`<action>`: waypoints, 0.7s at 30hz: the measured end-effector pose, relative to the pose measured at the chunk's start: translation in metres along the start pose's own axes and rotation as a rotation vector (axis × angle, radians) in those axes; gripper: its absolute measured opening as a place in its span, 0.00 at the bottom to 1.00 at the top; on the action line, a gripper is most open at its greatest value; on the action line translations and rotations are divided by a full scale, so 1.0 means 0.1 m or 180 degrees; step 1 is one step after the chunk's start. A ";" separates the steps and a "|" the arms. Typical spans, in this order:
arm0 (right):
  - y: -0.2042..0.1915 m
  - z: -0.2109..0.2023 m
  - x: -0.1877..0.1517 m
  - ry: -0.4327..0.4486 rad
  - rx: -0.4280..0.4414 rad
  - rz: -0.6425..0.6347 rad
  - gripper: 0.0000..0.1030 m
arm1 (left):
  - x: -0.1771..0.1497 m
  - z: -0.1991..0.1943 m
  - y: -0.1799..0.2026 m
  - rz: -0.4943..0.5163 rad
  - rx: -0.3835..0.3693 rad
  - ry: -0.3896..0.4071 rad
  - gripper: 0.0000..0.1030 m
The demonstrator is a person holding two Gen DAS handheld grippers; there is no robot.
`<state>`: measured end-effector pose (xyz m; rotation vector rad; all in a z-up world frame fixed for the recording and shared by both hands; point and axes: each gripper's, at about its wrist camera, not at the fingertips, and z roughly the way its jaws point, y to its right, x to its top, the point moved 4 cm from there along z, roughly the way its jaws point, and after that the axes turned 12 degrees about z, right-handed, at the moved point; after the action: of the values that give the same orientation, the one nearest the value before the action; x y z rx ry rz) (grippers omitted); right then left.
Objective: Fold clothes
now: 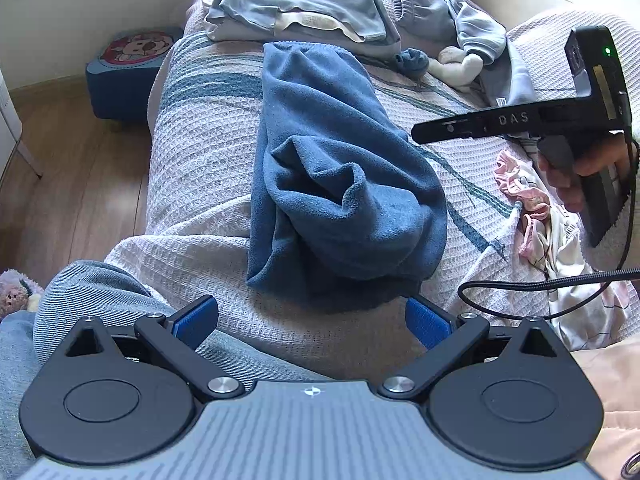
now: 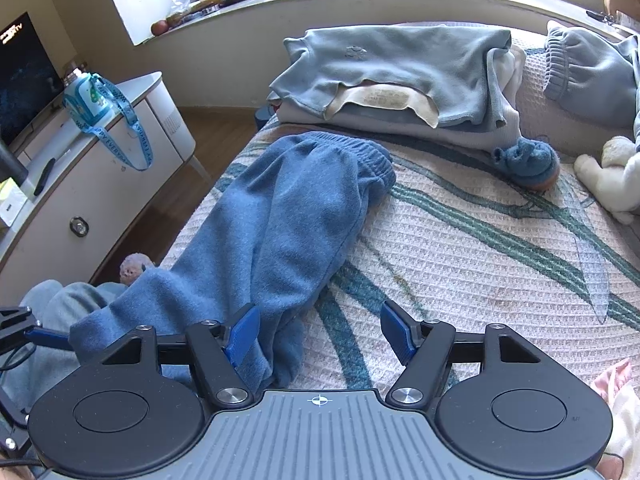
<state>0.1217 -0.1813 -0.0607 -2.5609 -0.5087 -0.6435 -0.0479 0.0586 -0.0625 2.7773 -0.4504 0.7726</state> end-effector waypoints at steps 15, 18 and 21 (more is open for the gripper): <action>0.09 0.29 0.50 0.0123 0.0214 0.0105 0.67 | 0.05 0.03 -0.01 -0.0096 -0.0242 0.0081 0.98; 0.12 0.47 0.74 0.0168 0.0311 0.0259 0.73 | 0.06 -0.03 -0.06 -0.0243 -0.0404 0.0203 0.98; 0.15 0.67 0.97 0.0143 0.0321 0.0328 0.74 | 0.07 -0.06 -0.16 -0.0487 -0.0603 0.0272 1.00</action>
<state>0.2315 -0.1371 -0.0692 -2.4541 -0.3815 -0.6213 -0.0394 0.0731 -0.0562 2.5574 -0.2760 0.7667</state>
